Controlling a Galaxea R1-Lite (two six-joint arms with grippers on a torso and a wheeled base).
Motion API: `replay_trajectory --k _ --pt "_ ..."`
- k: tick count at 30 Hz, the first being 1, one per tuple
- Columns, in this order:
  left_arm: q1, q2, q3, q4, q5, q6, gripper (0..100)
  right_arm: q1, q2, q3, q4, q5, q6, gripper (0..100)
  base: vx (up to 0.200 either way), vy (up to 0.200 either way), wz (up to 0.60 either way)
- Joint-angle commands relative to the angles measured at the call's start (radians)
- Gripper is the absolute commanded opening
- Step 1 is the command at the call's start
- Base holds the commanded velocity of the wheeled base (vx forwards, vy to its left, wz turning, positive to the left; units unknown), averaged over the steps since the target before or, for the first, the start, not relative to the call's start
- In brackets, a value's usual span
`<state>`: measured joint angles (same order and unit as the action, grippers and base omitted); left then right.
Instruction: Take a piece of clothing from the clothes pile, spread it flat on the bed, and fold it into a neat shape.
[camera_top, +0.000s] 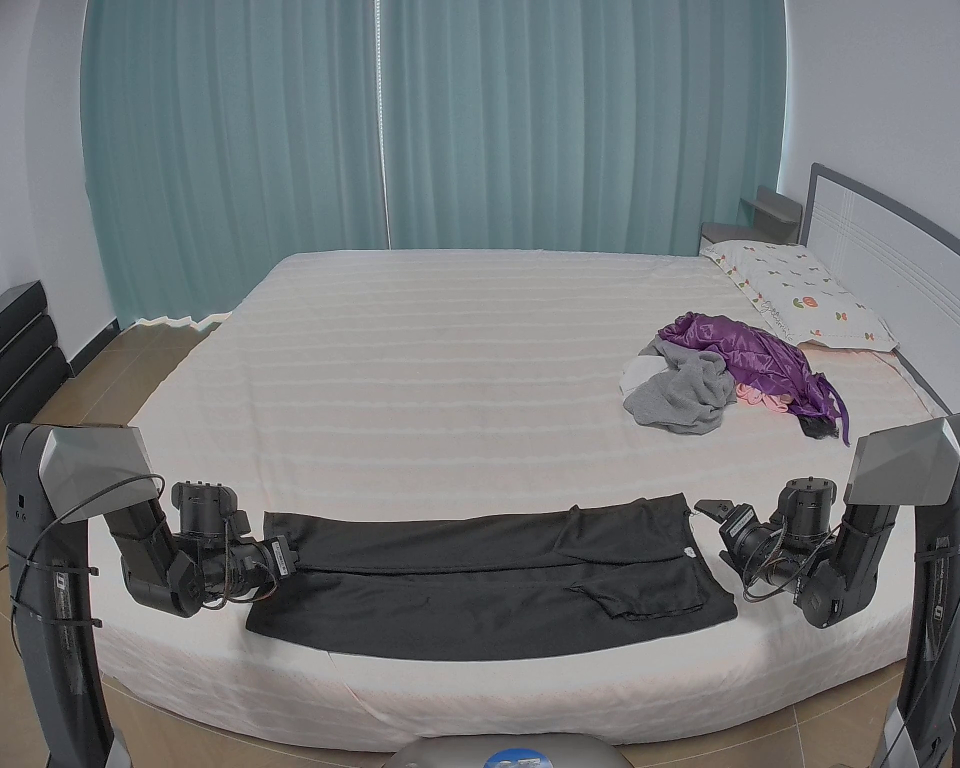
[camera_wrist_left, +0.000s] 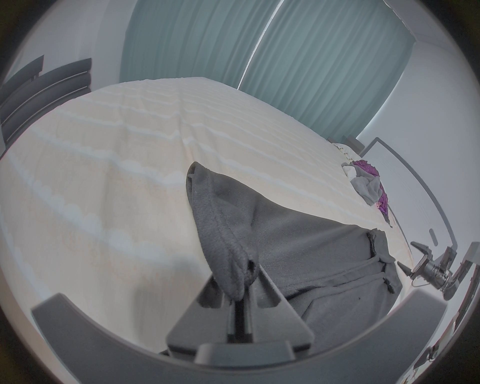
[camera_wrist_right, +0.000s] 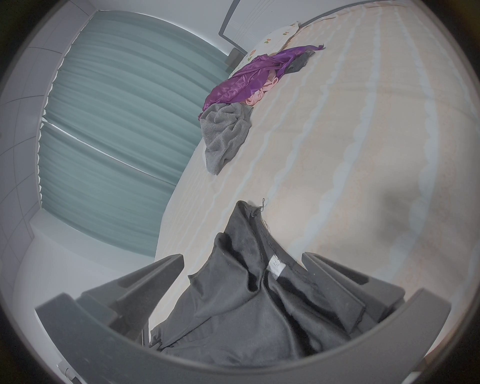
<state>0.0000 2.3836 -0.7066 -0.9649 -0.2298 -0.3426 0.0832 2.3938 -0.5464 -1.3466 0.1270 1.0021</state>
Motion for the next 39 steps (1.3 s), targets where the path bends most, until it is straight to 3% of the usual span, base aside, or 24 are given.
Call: replay_trajectory --k 1,7,14,17,23,31,39 --pt "0.000 -0.001 -0.011 0.000 0.000 -0.021 0 -0.011 -0.001 -0.010 0.000 0.000 0.001 100 0.000 0.000 0.00" --pt "-0.006 -0.011 -0.034 -0.003 0.000 -0.073 0 -0.034 0.007 -0.024 0.001 0.003 0.001 100 0.000 0.000 0.00" --pt "-0.029 -0.030 -0.036 -0.003 0.003 -0.084 0 -0.028 0.013 -0.023 0.000 0.003 0.000 100 0.000 -0.200 0.00" --pt "-0.038 -0.038 -0.036 -0.003 0.021 -0.087 0 -0.028 0.013 -0.023 0.000 0.003 0.000 100 0.000 -0.200 0.00" --pt "-0.071 -0.089 -0.053 0.002 0.081 -0.181 0 -0.025 0.019 -0.021 -0.002 0.000 -0.005 100 0.000 -0.200 0.00" --pt "-0.103 -0.136 -0.039 0.011 0.098 -0.188 0 -0.023 0.019 -0.020 -0.002 0.000 -0.005 100 0.000 -0.200 0.00" --pt "-0.141 -0.152 -0.016 0.011 0.164 -0.202 0 -0.017 0.019 -0.020 -0.002 -0.003 -0.005 100 0.000 -0.200 0.00"
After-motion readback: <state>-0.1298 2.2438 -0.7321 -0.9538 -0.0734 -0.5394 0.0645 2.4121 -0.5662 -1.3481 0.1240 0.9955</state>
